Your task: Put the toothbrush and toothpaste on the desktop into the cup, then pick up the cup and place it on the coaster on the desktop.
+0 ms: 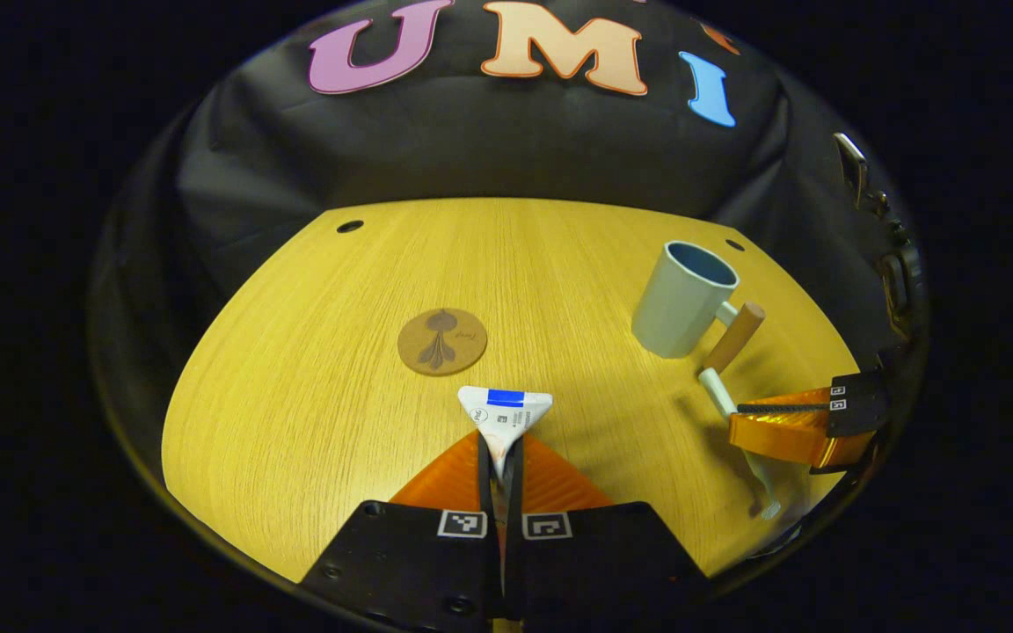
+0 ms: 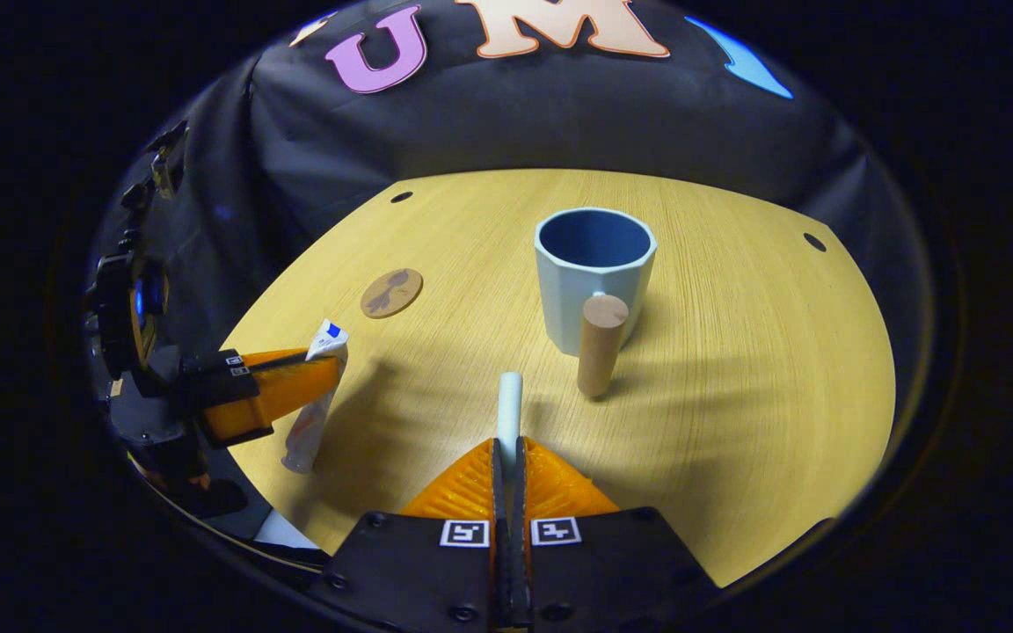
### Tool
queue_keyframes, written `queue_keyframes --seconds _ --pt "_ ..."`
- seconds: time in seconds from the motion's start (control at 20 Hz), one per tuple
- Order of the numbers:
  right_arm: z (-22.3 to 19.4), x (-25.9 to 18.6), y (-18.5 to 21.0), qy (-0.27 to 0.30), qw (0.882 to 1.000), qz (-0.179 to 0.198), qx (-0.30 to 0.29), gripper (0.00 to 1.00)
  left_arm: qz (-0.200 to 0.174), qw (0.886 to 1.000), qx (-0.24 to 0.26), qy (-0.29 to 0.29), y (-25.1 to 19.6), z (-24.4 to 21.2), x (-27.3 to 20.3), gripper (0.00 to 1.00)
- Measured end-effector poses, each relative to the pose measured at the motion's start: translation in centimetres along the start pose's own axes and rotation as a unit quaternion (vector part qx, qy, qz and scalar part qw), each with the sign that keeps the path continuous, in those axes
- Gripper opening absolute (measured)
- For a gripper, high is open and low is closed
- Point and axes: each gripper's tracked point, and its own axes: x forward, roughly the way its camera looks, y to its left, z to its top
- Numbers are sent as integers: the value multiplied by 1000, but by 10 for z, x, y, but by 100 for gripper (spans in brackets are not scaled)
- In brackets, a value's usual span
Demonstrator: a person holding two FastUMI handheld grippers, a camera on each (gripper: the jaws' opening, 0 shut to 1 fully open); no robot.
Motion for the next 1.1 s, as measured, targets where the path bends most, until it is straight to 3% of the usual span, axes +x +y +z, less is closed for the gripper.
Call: queue_keyframes --seconds 0.3,0.65,1.1 --pt "32 -13 9 -42 999 18 16 3 -22 998 -1 -63 -17 40 -11 0" --pt "73 -29 16 -83 996 29 14 3 -17 991 -9 -130 -20 88 -16 0" --pt "192 -49 -7 -208 976 34 52 3 -41 987 -15 -155 -35 124 -45 0"
